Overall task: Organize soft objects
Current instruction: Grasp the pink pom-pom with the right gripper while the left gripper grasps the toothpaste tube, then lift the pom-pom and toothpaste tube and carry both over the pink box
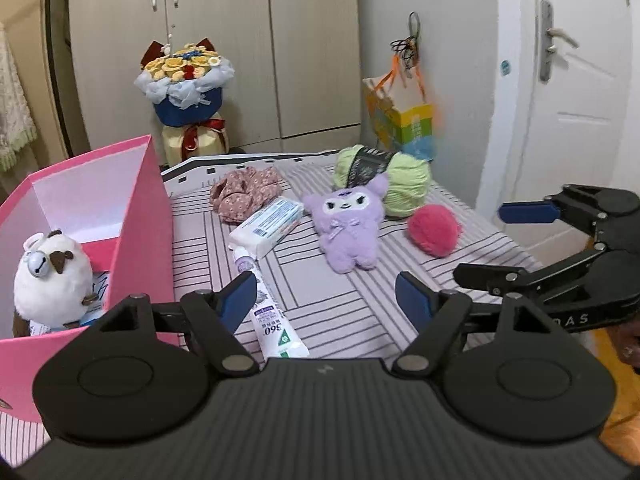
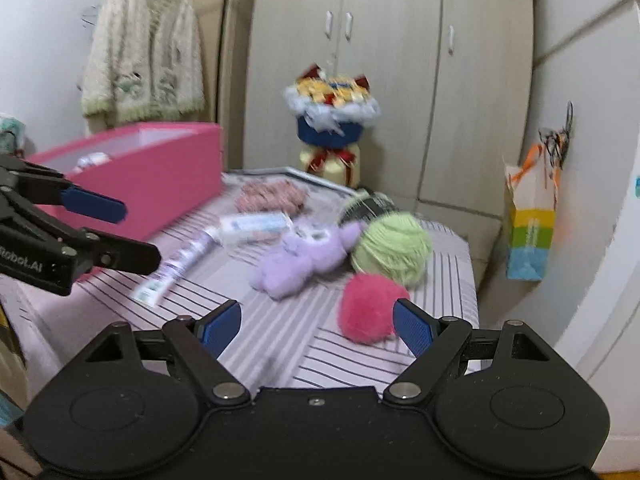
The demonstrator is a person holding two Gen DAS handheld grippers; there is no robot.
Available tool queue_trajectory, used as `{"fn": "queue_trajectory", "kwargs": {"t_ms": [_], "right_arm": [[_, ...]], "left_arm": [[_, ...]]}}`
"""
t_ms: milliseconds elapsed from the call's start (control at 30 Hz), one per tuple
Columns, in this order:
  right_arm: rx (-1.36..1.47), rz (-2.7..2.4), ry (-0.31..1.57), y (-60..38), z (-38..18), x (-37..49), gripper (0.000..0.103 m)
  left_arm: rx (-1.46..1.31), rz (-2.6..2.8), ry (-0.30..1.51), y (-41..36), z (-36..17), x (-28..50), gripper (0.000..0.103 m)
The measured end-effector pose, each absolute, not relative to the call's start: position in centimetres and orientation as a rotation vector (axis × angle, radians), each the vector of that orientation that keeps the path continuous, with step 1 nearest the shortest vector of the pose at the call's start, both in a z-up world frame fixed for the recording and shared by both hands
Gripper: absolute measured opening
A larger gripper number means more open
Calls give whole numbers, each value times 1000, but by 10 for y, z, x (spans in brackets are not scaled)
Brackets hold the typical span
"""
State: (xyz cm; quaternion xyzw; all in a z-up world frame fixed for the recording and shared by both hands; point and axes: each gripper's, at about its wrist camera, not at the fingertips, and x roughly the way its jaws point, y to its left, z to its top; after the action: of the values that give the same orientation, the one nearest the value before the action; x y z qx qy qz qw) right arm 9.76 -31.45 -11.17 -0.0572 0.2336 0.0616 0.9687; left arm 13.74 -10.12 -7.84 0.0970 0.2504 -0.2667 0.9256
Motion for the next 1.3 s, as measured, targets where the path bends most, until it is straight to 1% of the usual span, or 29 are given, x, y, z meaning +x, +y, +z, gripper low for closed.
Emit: {"fn": "queue_trajectory", "kwargs": {"t_ms": [333, 433, 467, 533, 567, 600, 667, 767, 833, 867, 900, 933, 967, 1033, 1100, 1233, 1267, 1300], "right_arm": [[-19, 52, 512, -339, -132, 135, 85], [63, 26, 544, -348, -134, 149, 86], [106, 19, 560, -353, -135, 153, 86], [210, 25, 588, -363, -137, 161, 86], [249, 36, 598, -366, -138, 164, 86], [276, 43, 608, -368, -139, 166, 85], [297, 29, 615, -367, -141, 170, 85], [280, -7, 614, -361, -146, 173, 78], [234, -48, 606, -355, -148, 173, 68], [208, -65, 604, -353, -149, 174, 67], [192, -76, 603, -351, -150, 174, 63], [189, -76, 598, -350, -150, 172, 54], [192, -66, 593, -351, -149, 171, 51], [205, -41, 585, -352, -149, 169, 47], [190, -34, 579, -351, -148, 169, 46], [153, -31, 546, -343, -144, 161, 46], [154, -32, 542, -341, -144, 159, 46], [161, -31, 540, -341, -145, 157, 46]], "left_arm": [[237, -351, 528, -129, -118, 186, 72], [217, -304, 554, -133, -124, 203, 64], [205, -293, 568, -133, -126, 209, 57], [186, -277, 591, -133, -130, 216, 50], [175, -260, 597, -132, -132, 219, 45], [167, -245, 603, -132, -133, 220, 43], [111, -235, 615, -127, -135, 224, 43], [92, -221, 621, -126, -136, 226, 45], [98, -218, 618, -127, -136, 227, 47], [92, -212, 621, -127, -137, 227, 49], [78, -211, 625, -125, -136, 228, 49], [69, -211, 626, -124, -136, 228, 49], [68, -208, 622, -124, -136, 228, 49], [76, -202, 612, -125, -137, 227, 49], [88, -210, 607, -128, -138, 226, 41], [116, -213, 604, -130, -136, 224, 33], [125, -212, 601, -131, -136, 224, 27], [133, -210, 599, -132, -135, 224, 27]]}}
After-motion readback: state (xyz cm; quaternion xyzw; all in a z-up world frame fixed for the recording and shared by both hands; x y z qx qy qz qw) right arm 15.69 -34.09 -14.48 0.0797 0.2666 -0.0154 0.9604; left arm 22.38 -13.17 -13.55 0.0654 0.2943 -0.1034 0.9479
